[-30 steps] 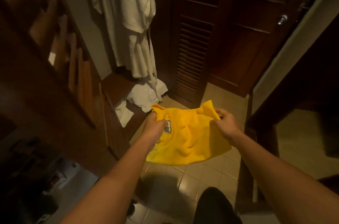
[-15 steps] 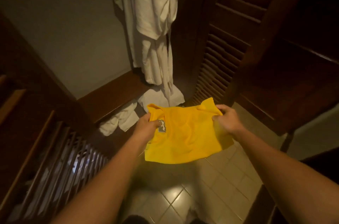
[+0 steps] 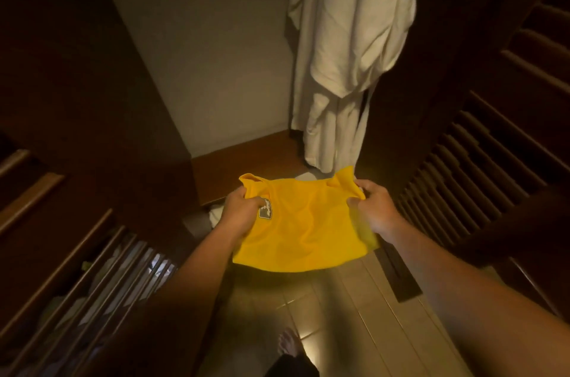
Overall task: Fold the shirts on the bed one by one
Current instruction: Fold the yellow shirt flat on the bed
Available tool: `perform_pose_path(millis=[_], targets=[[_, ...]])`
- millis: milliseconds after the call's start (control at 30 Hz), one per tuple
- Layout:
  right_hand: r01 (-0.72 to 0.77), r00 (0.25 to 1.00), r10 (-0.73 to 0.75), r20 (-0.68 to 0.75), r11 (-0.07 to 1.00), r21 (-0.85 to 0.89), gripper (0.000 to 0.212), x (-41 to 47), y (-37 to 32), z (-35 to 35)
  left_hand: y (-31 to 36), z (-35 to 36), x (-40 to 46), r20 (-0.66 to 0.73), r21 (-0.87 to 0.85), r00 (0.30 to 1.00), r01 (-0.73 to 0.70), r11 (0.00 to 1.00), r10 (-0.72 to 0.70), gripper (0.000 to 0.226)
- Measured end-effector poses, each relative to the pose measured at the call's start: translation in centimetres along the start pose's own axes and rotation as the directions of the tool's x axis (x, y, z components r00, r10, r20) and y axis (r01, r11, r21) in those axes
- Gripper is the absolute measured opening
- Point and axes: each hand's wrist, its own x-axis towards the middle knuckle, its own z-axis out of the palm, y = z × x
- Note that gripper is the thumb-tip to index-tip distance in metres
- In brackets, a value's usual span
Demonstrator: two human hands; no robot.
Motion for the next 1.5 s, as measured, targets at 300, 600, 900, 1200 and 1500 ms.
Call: perform_pose_path(millis=[300,600,900,1200,1500], targets=[[0.122,0.983,-0.109,0.148,0.989,-0.084,0.054,15.5,-0.6,7.4,-0.1,-0.5,12.7,-0.154,-0.038,0.985,0.069,0.997,-0.074,0.007],[0.212,0.947,-0.18,0.265,0.972,-0.097,0.054,30.1,2.4,17.5,-5.9,0.1,27.9,-0.231,-0.014,0.97,0.073,0.997,-0.074,0.028],[0.359,0.911,-0.335,0.24,0.932,-0.06,0.054,43.2,12.2,26.5,-18.1,1.4,41.9,-0.371,-0.067,0.928,-0.048,0.997,0.019,0.027],[0.39,0.9,-0.364,0.238,0.918,-0.068,0.054,50.0,15.5,31.1,-23.2,0.8,48.7,-0.462,0.028,0.88,-0.104,0.994,0.106,0.039],[0.383,0.908,-0.366,0.206,0.922,-0.049,0.051,55.5,11.2,34.8,-21.5,-3.4,55.5,-0.521,-0.017,0.848,-0.124,0.992,0.097,0.031]])
